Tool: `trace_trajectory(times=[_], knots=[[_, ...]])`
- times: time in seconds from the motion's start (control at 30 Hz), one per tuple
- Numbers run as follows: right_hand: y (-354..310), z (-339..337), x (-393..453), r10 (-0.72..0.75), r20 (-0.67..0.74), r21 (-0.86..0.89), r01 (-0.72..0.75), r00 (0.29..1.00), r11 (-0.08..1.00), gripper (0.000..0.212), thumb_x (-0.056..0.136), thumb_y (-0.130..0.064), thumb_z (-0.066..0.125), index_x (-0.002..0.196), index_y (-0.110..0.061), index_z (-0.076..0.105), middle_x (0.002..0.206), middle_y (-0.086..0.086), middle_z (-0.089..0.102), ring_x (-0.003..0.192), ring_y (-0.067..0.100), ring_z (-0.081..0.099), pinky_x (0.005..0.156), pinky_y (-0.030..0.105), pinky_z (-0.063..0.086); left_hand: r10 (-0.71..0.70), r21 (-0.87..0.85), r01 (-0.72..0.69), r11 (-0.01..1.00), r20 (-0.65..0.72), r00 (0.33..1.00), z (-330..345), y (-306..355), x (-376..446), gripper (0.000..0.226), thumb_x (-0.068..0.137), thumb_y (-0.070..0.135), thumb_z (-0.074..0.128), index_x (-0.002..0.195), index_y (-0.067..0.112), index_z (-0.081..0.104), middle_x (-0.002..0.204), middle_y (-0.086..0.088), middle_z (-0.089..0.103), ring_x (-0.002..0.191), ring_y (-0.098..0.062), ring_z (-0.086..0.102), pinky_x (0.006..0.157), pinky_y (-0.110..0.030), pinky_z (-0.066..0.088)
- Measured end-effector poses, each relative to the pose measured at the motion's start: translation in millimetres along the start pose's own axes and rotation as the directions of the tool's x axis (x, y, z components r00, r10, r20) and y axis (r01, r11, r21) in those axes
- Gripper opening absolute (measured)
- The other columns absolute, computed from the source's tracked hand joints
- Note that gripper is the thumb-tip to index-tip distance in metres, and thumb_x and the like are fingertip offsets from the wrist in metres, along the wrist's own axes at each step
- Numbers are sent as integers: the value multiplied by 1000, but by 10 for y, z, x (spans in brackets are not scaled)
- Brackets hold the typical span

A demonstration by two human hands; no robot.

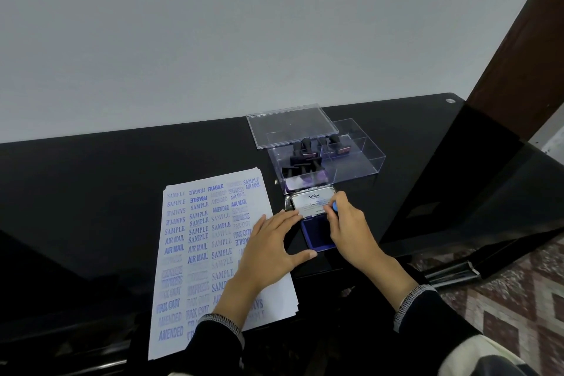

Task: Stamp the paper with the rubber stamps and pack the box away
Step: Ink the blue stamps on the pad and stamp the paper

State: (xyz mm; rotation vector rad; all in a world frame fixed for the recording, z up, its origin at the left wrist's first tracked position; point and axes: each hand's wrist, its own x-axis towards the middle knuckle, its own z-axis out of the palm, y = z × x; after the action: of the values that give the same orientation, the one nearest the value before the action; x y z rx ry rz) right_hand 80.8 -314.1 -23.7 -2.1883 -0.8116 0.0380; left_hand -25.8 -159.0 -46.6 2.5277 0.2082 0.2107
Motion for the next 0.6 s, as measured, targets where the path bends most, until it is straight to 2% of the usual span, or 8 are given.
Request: trace_trajectory(times=[0.17, 0.23, 0.33, 0.4, 0.5, 0.53, 0.6], knots=[[14, 29, 5, 0, -16, -12, -1, 1000, 1000, 14, 98, -17, 45, 87, -14, 38, 69, 7, 54, 57, 24, 53, 50, 39, 43, -31, -56, 33, 998, 28, 999, -40, 21, 30, 82, 75, 66, 64, 145, 33, 37, 150, 21, 31, 140, 3, 20, 118, -26, 0], [13, 18, 13, 7, -17, 16, -7, 1000, 1000, 14, 99, -17, 44, 87, -15, 37, 67, 5, 52, 55, 20, 49, 48, 35, 40, -43, -101, 44, 994, 19, 999, -70, 41, 35, 79, 76, 66, 64, 143, 31, 42, 146, 21, 36, 137, 2, 24, 115, -23, 9], [5, 24, -10, -17, -10, 11, 17, 1000, 1000, 17, 99, -18, 43, 84, -15, 36, 66, 2, 49, 53, 16, 43, 47, 29, 34, -112, -201, 93, 975, -88, 990, -159, 51, 22, 54, 87, 55, 58, 134, 28, 52, 132, 21, 47, 125, 4, 35, 105, -19, 27], [12, 27, -8, -21, -5, 19, 21, 1000, 1000, 18, 99, -18, 42, 83, -15, 35, 66, 3, 48, 53, 16, 40, 47, 30, 32, -170, -213, 128, 969, -197, 965, -242, -10, -3, 36, 94, 45, 53, 126, 27, 59, 125, 18, 53, 120, -1, 44, 102, -23, 35], [32, -2, 51, -5, 15, 58, 4, 1000, 998, 18, 99, -16, 42, 83, -15, 34, 64, 4, 44, 54, 13, 34, 49, 31, 30, -262, -169, 215, 962, -350, 899, -352, -193, -55, 26, 98, 32, 51, 120, 24, 63, 122, 10, 61, 115, -9, 53, 102, -33, 42], [32, -11, 67, 0, 23, 56, -1, 1000, 998, 18, 99, -16, 42, 83, -16, 34, 64, 3, 44, 53, 13, 34, 49, 31, 30, -315, -172, 266, 948, -411, 856, -396, -254, -76, 24, 98, 28, 52, 118, 22, 64, 120, 8, 63, 112, -12, 57, 99, -35, 45], [28, -12, 71, 5, 25, 49, -6, 1000, 999, 18, 99, -17, 42, 83, -16, 34, 63, 2, 44, 53, 13, 34, 49, 31, 30, -441, -202, 397, 895, -533, 722, -492, -368, -127, 21, 96, 24, 54, 112, 20, 67, 115, 4, 67, 103, -15, 61, 94, -38, 49]])
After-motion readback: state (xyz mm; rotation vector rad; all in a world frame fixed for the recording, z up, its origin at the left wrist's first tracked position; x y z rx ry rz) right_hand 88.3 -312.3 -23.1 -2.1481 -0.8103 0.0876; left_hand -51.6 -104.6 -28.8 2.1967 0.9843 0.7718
